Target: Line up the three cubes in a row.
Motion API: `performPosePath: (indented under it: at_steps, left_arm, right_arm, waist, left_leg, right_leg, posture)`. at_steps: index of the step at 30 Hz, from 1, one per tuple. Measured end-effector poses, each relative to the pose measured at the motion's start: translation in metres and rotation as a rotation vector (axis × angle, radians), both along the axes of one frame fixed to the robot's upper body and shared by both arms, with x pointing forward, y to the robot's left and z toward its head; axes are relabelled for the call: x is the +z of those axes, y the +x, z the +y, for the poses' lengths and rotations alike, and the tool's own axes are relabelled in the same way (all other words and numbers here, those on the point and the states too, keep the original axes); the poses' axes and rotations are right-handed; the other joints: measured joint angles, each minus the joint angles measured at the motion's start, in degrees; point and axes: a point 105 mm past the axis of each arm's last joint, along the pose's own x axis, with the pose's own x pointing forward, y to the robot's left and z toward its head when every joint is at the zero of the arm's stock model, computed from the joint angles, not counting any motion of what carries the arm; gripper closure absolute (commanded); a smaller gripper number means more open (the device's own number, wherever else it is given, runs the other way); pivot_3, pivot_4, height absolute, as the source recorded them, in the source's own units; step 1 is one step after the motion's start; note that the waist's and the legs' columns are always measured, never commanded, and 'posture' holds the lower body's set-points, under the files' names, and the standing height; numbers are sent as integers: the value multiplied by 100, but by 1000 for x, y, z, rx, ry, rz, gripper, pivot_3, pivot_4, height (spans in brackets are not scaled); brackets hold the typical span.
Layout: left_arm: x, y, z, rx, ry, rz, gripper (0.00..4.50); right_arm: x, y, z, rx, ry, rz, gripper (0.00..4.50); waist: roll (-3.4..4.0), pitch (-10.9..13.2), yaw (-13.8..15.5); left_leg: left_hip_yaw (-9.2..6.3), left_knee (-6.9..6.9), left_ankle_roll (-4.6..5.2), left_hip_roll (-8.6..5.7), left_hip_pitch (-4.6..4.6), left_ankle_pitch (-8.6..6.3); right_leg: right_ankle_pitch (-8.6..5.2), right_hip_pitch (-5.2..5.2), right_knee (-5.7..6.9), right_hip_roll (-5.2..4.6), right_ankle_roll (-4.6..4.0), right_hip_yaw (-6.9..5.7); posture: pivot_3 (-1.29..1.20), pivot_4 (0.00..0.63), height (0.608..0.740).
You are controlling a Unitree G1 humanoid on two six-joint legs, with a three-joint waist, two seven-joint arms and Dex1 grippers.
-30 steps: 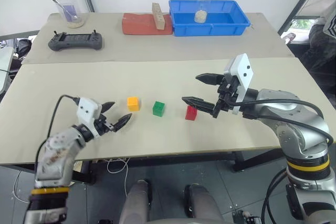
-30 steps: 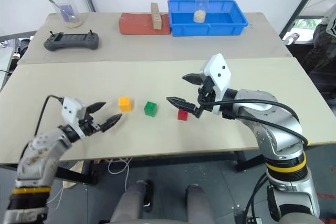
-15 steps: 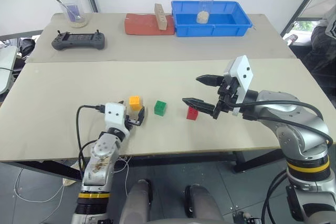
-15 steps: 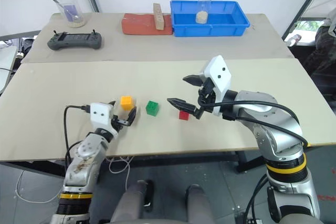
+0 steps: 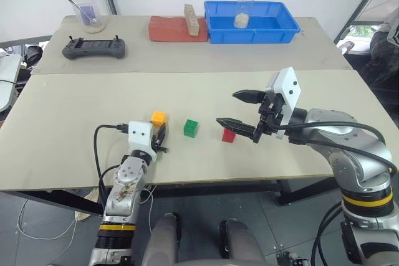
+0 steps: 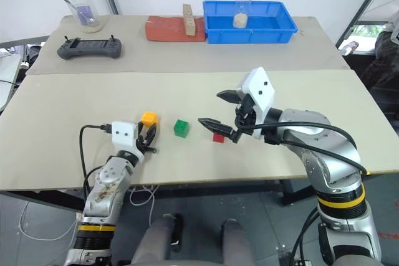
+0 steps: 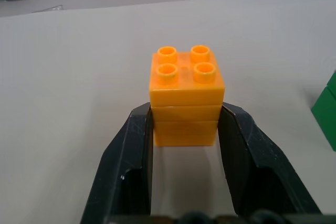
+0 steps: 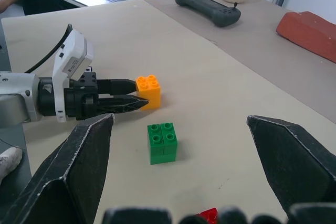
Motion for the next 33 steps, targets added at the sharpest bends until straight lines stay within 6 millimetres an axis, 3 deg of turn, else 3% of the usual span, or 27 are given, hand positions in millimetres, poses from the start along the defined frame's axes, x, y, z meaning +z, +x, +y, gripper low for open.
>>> performPosePath:
  at_steps: [5,13,19,26,33]
  left_arm:
    - [0,-4,6,6,4,10,3239]
    - [-2,-19,-2,-2,-13,23,3239]
    - [-2,-18,-5,5,-22,24,3239]
    - [-5,-16,-12,-7,-23,31,38]
    - [-7,-30,-9,-43,-5,41,38]
  right_arm:
    - [-1,0,-1,-4,-4,3,0]
    - [-2,0,-2,-5,-7,5,0]
    - [-2,-1,-2,-2,-7,6,0]
    - [-2,-1,-2,6,-12,9,0]
    - [-3,-2,-3,11,-22,12,0]
  waist:
    - [0,0,1]
    - [0,0,2]
    - [0,0,13]
    - [0,0,14]
    - [1,0,-3]
  left_leg:
    - [1,0,0,0,0,0]
    - [2,0,0,1,1,0]
    - [2,0,0,0,0,0]
    - [2,0,0,0,0,0]
    - [3,0,0,3,1,0]
  right_leg:
    - [0,0,-1,-1,0,0]
    - [0,1,-2,-2,0,0]
    - [0,1,-3,-2,0,0]
    - [0,0,-4,-2,0,0]
    - [0,-2,-5,-2,-1,1]
  posture:
    - [0,150,740]
    - [0,150,740]
    - [0,150,740]
    - [0,150,740]
    - [0,150,740]
